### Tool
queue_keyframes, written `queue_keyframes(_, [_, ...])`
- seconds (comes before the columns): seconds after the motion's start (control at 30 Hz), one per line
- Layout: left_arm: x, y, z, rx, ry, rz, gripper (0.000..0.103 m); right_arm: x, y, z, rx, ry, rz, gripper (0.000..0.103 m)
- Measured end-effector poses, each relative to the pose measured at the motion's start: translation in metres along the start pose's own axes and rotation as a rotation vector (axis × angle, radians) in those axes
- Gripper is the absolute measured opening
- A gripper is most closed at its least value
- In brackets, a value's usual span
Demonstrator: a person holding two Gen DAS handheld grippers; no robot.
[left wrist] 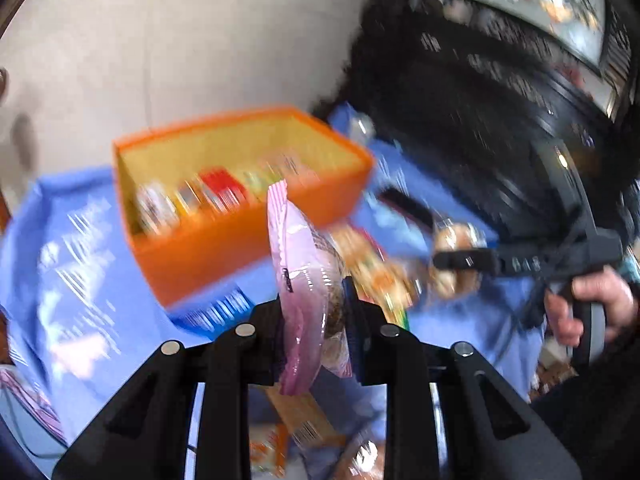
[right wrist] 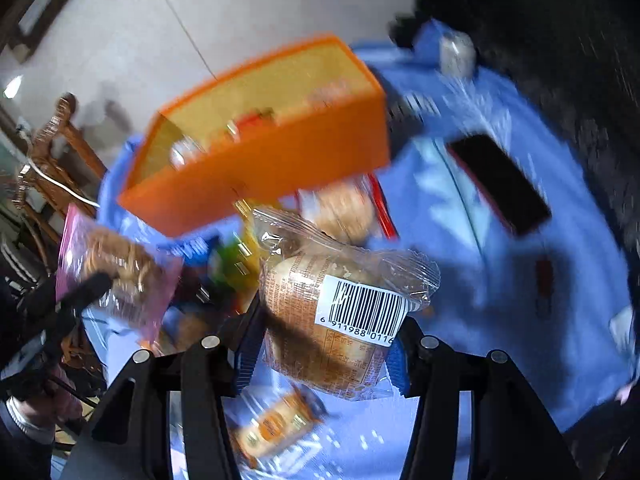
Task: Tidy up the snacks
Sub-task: 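Carry the pink bag with the left tool while the right tool carries the barcode bread bag, then move both open tools back from the orange box to the snack pile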
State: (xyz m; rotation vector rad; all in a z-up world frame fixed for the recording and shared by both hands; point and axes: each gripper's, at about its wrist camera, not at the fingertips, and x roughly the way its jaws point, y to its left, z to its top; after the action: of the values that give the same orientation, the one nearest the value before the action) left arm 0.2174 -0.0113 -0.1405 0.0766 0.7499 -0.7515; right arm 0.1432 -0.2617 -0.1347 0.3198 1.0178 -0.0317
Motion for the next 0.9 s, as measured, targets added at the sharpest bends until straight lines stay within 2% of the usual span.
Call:
queue_keyframes(0.2, [-0.018, 0.033, 0.071, -0.046, -0.148, 0.099, 0.023, -0.020, 0.032, 0.071, -0.068, -0.149, 0.084, 0.053])
queue_keyframes(0.4, [-0.002, 0.054, 0.132, -0.051, -0.195, 0.169, 0.024, -0.016, 0.058, 0.144, -0.142, -0.259, 0.094, 0.053])
queue_keyframes(0.43, [0.005, 0.057, 0.140, -0.050, -0.182, 0.203, 0.030, -0.011, 0.064, 0.157, -0.169, -0.270, 0.094, 0.054])
queue_keyframes(0.47, [0.013, 0.060, 0.148, -0.057, -0.164, 0.262, 0.045, -0.007, 0.067, 0.165, -0.190, -0.271, 0.090, 0.060])
queue_keyframes(0.5, [0.020, 0.062, 0.151, -0.070, -0.137, 0.339, 0.091, -0.004, 0.071, 0.171, -0.206, -0.267, 0.079, 0.080])
queue_keyframes(0.53, [0.025, 0.064, 0.154, -0.093, -0.115, 0.426, 0.099, 0.000, 0.074, 0.179, -0.215, -0.260, 0.042, 0.088])
queue_keyframes(0.57, [0.028, 0.067, 0.156, -0.114, -0.104, 0.480, 0.099, -0.001, 0.077, 0.181, -0.208, -0.269, 0.021, 0.094])
queue_keyframes(0.67, [0.032, 0.071, 0.153, -0.164, -0.083, 0.470, 0.099, -0.010, 0.078, 0.173, -0.208, -0.292, 0.041, 0.095])
queue_keyframes(0.9, [0.031, 0.064, 0.132, -0.185, -0.039, 0.473, 0.099, -0.013, 0.068, 0.128, -0.216, -0.229, 0.023, 0.096])
